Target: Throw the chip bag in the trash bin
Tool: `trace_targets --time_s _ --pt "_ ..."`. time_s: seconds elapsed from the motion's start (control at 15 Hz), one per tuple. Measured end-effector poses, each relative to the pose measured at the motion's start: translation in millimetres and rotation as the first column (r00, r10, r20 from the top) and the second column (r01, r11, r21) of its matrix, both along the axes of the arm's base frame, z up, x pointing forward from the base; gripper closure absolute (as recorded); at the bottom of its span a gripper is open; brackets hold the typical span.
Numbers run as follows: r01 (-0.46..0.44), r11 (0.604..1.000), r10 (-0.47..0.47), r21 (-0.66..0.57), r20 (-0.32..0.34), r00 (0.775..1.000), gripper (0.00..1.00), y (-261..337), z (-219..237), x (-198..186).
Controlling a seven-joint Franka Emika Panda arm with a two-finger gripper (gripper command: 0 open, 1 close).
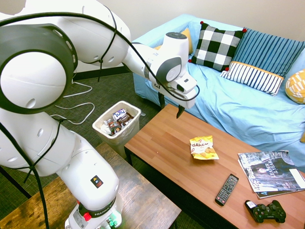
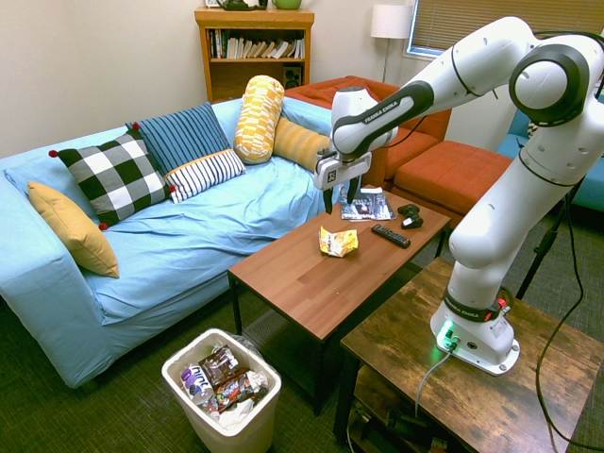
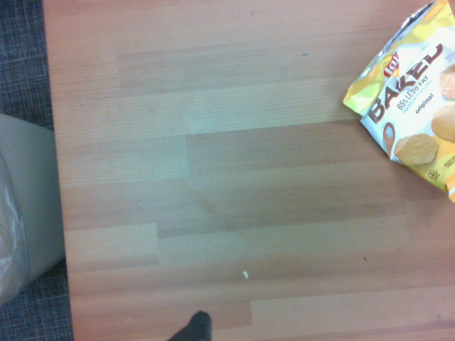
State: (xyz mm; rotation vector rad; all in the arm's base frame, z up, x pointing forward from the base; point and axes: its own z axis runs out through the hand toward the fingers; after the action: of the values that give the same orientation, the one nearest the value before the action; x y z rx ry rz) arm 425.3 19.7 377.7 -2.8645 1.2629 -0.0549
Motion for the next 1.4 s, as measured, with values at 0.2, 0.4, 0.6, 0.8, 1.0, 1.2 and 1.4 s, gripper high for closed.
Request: trace_targets --time_s 0.2,0.4,0.6,0.8,1.0,1.2,1.4 --pt "0.013 1.0 -0.013 -0.02 -0.004 1.0 0.0 1 -8 6" --pt "0.109 0.993 -0.109 -0.047 0.006 0.994 0.0 -9 -40 33" --pt "0.252 0.966 -0.252 -0.053 0.009 0.968 0.0 -35 -78 69" --pt "0.352 0.935 -0.353 -0.051 -0.011 0.936 0.0 -49 -123 105" --pt "0.418 0.905 -0.422 -0.081 -0.039 0.906 0.0 -64 -177 135" --pt "0.453 0.884 -0.46 -0.113 -0.052 0.886 0.0 -77 -218 155" --pt "0.469 0.872 -0.48 -0.141 -0.057 0.875 0.0 -87 -244 165"
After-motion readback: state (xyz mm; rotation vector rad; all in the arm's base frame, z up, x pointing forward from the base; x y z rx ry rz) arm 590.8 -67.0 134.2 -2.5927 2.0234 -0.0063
